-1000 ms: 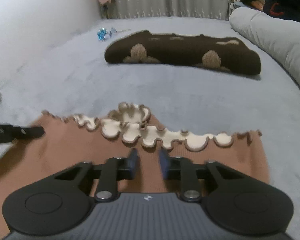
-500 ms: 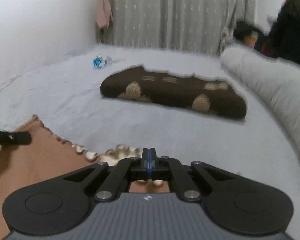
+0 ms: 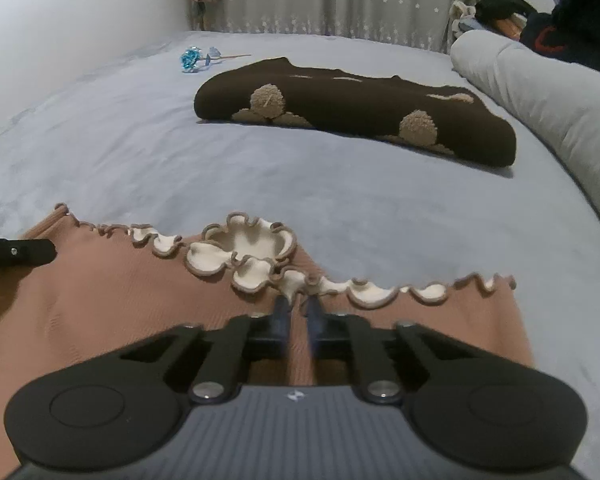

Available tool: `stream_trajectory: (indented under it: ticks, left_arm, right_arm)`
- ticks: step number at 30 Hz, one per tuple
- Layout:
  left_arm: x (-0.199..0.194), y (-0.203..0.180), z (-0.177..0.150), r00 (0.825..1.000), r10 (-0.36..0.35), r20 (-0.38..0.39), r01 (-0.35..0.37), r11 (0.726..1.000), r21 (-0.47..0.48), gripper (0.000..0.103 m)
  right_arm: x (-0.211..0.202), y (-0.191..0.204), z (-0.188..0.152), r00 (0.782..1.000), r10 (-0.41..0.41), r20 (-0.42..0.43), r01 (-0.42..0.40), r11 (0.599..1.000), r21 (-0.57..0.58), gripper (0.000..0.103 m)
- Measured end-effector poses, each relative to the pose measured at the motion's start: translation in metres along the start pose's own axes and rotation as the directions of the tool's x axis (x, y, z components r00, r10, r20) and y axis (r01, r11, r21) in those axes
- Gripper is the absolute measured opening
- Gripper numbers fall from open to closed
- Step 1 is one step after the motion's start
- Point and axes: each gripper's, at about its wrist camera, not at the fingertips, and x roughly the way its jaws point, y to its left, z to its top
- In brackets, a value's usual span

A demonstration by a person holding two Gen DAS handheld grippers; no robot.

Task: Fold clothes

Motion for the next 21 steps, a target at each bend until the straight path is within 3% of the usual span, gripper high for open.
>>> stream_trajectory:
  ticks: [5,13,19,21]
  left_arm:
    - [-0.007,-0.003,0.001,0.999,0.003,0.045,-0.004,1.0,0.021,0.008]
    - [-0.013,-0.008,0.003,0.994,0.018,0.111,-0.024,0.998,0.053,0.008]
    - [0.009,-0.01,-0.008,0.994,0.093,0.06,-0.1,0.985,0.137,0.009]
    - [0.013,-0.011,-0.011,0.992,0.105,0.062,-0.114,0.98,0.162,0.01]
  right_arm:
    - [-0.013,0.001,-0.002,0.997,-0.02,0.072,0.021,1.0,-0.001,0.003]
    - [-0.026,0.008,0.017,0.975,-0.058,0.216,0.068,0.997,-0.039,0.003]
    - [0.014,0.007,0.013,0.993,-0.06,0.097,0.063,0.998,-0.031,0.003]
    - [0.02,0.009,0.01,0.993,-0.067,0.095,0.071,0.997,-0.037,0.003]
